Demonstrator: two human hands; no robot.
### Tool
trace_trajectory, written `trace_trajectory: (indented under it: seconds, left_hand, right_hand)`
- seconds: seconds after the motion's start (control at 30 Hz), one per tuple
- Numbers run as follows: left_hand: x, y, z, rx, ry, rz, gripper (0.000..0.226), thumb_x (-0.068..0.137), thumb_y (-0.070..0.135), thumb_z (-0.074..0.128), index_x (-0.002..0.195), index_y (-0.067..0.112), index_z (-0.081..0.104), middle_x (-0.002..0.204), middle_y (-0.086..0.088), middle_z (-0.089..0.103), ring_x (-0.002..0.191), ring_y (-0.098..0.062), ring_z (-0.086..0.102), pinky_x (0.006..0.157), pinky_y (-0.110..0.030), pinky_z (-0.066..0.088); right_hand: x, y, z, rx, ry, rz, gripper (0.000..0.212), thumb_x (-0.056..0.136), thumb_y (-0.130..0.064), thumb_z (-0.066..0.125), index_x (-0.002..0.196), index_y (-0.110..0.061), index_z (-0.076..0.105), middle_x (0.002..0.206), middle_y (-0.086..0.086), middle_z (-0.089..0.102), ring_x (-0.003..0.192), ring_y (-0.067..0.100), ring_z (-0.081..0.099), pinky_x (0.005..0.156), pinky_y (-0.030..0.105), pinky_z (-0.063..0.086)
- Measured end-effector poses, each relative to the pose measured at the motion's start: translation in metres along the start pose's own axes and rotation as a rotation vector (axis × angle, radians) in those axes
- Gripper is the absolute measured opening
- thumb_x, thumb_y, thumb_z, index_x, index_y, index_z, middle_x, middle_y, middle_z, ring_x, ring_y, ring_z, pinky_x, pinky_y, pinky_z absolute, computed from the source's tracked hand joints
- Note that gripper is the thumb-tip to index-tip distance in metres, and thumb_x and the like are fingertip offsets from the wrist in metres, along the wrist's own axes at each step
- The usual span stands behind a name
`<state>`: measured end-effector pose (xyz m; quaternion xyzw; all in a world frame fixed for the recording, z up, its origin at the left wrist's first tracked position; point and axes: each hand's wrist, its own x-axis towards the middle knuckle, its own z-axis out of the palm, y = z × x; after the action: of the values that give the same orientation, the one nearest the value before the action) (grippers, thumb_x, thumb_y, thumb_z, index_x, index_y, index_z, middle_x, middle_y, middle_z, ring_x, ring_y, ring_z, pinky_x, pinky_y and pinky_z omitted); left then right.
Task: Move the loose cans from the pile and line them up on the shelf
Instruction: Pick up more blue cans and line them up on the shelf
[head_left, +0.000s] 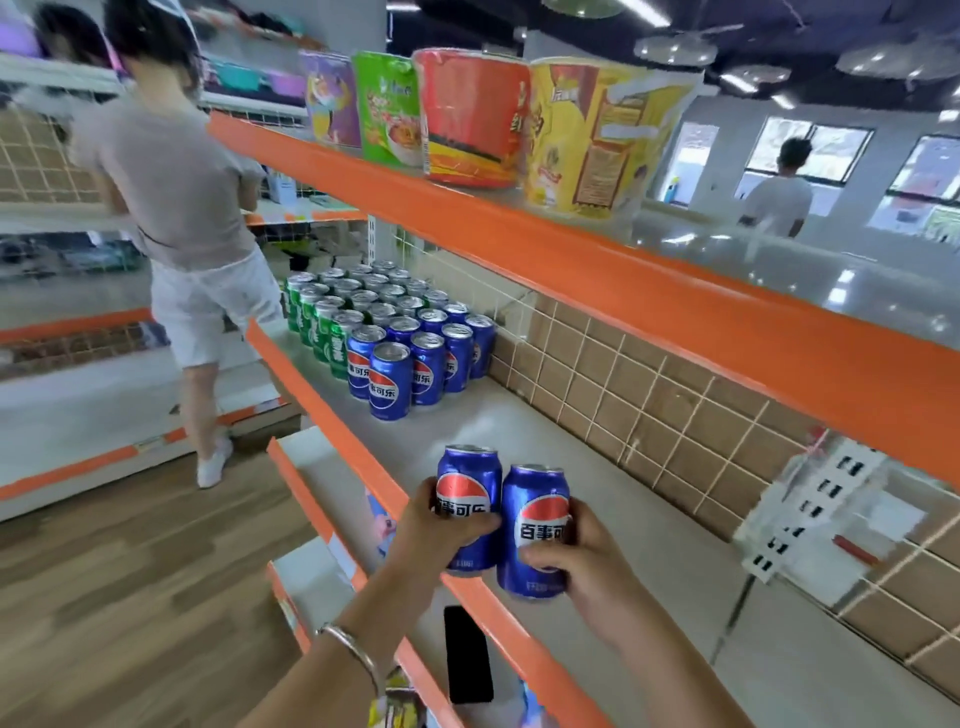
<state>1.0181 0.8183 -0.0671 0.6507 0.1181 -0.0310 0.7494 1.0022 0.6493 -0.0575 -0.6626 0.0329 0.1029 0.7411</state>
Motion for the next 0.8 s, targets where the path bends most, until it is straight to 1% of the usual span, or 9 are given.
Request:
trace_trajectory:
  seconds: [0.1,0.2,0.27,0.37,0.47,0.6,0.7,0.77,0.8]
  left_hand:
    - [0.022,0.004,-0.005,0.096,0.055,0.036,0.061,0.038,0.025,0.084,0.092,0.021,0.057,0.089,-0.004,0.069,0.086,-0.026,0.067,0.083,-0.044,0.055]
    - [0.042,0.004,-0.013,0.149,0.073,0.079,0.057,0.055,0.007,0.087,0.102,0.015,0.056,0.091,-0.002,0.068,0.087,-0.023,0.066,0.082,-0.04,0.054]
    - [0.056,0.003,-0.02,0.143,0.07,0.105,0.058,0.058,0.0,0.085,0.107,0.011,0.056,0.092,-0.003,0.068,0.085,-0.022,0.065,0.079,-0.036,0.054]
    - [0.077,0.003,-0.031,0.14,0.03,0.125,0.059,0.058,-0.003,0.084,0.107,0.014,0.057,0.089,0.0,0.068,0.079,-0.014,0.064,0.072,-0.026,0.053]
    - [0.103,0.006,-0.041,0.147,-0.05,0.152,0.061,0.058,-0.004,0.084,0.11,0.016,0.059,0.087,0.006,0.069,0.071,0.0,0.064,0.065,-0.013,0.051]
    - [0.138,0.01,-0.054,0.169,-0.161,0.181,0.065,0.057,-0.009,0.083,0.105,0.025,0.057,0.085,0.014,0.067,0.066,0.012,0.063,0.061,-0.006,0.047]
    - [0.163,0.006,-0.068,0.202,-0.228,0.185,0.077,0.054,-0.007,0.085,0.121,0.013,0.054,0.095,0.009,0.068,0.073,0.011,0.063,0.068,-0.009,0.049]
    - [0.175,0.005,-0.076,0.209,-0.274,0.201,0.078,0.057,-0.012,0.082,0.125,0.011,0.049,0.101,0.007,0.066,0.08,0.011,0.063,0.072,-0.009,0.049]
    - [0.177,0.006,-0.08,0.212,-0.304,0.21,0.079,0.058,-0.012,0.081,0.125,0.012,0.047,0.104,0.007,0.066,0.083,0.011,0.063,0.073,-0.01,0.048]
  right_hand:
    - [0.029,0.002,0.008,-0.053,0.009,0.007,0.078,0.036,-0.012,0.081,0.11,-0.006,0.059,0.093,0.012,0.073,0.084,0.027,0.069,0.072,0.039,0.054]
    - [0.054,0.006,0.014,-0.049,0.067,0.015,0.075,0.036,-0.013,0.082,0.108,-0.005,0.061,0.094,0.015,0.072,0.086,0.032,0.069,0.079,0.046,0.056]
    - [0.07,0.009,0.019,-0.033,0.107,0.011,0.074,0.037,-0.015,0.084,0.106,-0.005,0.062,0.096,0.017,0.072,0.088,0.033,0.069,0.081,0.048,0.056]
    - [0.093,0.013,0.027,-0.006,0.188,-0.02,0.067,0.044,-0.01,0.087,0.106,-0.008,0.061,0.102,0.017,0.07,0.089,0.03,0.069,0.077,0.043,0.057]
    - [0.119,0.016,0.038,-0.016,0.313,-0.072,0.068,0.057,0.003,0.086,0.115,-0.011,0.052,0.105,0.009,0.065,0.093,0.024,0.066,0.076,0.037,0.055]
    - [0.159,0.012,0.057,-0.033,0.432,-0.14,0.069,0.061,0.006,0.083,0.118,-0.01,0.047,0.108,0.009,0.063,0.093,0.022,0.064,0.081,0.041,0.054]
    - [0.185,0.012,0.069,-0.099,0.498,-0.167,0.079,0.052,-0.008,0.088,0.12,-0.01,0.049,0.108,0.008,0.065,0.094,0.025,0.066,0.081,0.039,0.055]
    - [0.199,0.015,0.076,-0.165,0.531,-0.18,0.085,0.042,-0.023,0.087,0.119,-0.01,0.053,0.106,0.01,0.067,0.094,0.028,0.068,0.08,0.041,0.057]
    - [0.203,0.017,0.08,-0.187,0.543,-0.181,0.086,0.041,-0.026,0.086,0.119,-0.011,0.053,0.107,0.01,0.067,0.095,0.028,0.068,0.082,0.042,0.056]
